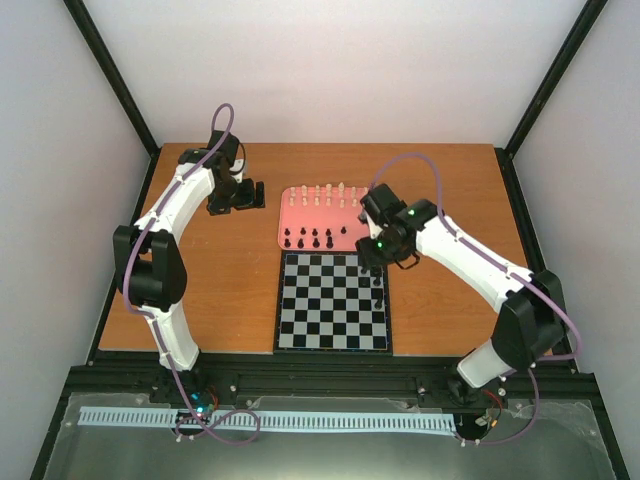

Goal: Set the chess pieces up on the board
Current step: Place the chess piece on the chessboard, then pick up the chess piece from the storage box.

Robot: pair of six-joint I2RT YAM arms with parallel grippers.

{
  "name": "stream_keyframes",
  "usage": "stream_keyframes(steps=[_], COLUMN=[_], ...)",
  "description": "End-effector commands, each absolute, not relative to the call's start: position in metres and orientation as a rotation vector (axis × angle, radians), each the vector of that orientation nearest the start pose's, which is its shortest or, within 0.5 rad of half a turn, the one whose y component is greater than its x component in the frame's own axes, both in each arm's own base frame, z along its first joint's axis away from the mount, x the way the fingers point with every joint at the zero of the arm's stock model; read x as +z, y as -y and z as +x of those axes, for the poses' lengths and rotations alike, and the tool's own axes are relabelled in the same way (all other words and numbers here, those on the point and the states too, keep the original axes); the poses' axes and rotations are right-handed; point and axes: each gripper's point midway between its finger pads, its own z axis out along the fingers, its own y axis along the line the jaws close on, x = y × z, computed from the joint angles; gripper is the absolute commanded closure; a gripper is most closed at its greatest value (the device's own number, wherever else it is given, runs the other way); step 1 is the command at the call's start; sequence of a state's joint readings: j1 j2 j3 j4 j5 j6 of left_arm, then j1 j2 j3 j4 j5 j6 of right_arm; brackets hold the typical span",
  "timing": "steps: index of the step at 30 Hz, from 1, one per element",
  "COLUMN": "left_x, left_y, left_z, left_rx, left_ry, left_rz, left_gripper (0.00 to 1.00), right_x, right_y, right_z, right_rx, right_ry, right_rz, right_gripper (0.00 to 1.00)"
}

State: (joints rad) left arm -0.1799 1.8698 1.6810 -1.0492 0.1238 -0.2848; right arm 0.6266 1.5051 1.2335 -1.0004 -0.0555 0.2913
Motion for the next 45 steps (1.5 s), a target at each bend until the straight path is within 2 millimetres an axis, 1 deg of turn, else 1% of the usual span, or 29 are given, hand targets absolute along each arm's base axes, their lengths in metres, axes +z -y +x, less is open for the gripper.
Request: stream_keyframes(steps=[1,3,4,8,9,12,16,22,31,35,39,42,45], left_x=[0.164,0.165,0.166,0.167,0.168,0.168,0.166,0.162,0.159,0.159,0.159,0.159,0.159], left_y=[0.098,0.098,0.098,0.098,0.098,0.097,0.098,0.098,0.098,0.098,0.097,0.097,0.097], left_z=[0.421,0.422,0.422,0.423,0.423,0.423,0.424,0.426,0.427,0.427,0.427,0.426,0.427], left_rx=[-0.293,-0.293,-0.294,-0.29,-0.29,-0.285,-0.286,-0.285,-0.283,-0.28,-0.274,-0.27,-0.271], left_ry=[-2.787,-2.784,-2.782,-2.78,-2.78,-2.78,-2.785,-2.794,-2.799,-2.801,-2.801,-2.802,-2.801], left_rz=[-0.123,-0.123,-0.122,-0.12,-0.121,-0.12,-0.12,-0.121,-0.122,-0.122,-0.12,-0.121,-0.122], left_gripper=[0.0,0.0,0.0,0.0,0.0,0.0,0.0,0.0,0.0,0.0,0.0,0.0,0.0], right_x=[0.143,0.144,0.137,0.129,0.131,0.121,0.109,0.095,0.073,0.067,0.061,0.057,0.054], right_y=[-0.204,-0.213,-0.218,-0.237,-0.243,-0.26,-0.279,-0.29,-0.301,-0.308,-0.309,-0.307,-0.306], right_z=[0.294,0.316,0.327,0.366,0.376,0.39,0.396,0.398,0.392,0.391,0.39,0.392,0.393], right_rx=[0.222,0.231,0.228,0.245,0.266,0.326,0.423,0.456,0.487,0.499,0.486,0.459,0.438], right_ry=[-2.807,-2.793,-2.801,-2.774,-2.757,-2.763,-2.776,-2.802,-2.855,-2.864,-2.874,-2.881,-2.892], right_rz=[-0.513,-0.521,-0.532,-0.541,-0.542,-0.577,-0.623,-0.671,-0.715,-0.73,-0.732,-0.728,-0.726], right_gripper=[0.39,0.4,0.41,0.45,0.46,0.49,0.52,0.54,0.55,0.56,0.56,0.61,0.64])
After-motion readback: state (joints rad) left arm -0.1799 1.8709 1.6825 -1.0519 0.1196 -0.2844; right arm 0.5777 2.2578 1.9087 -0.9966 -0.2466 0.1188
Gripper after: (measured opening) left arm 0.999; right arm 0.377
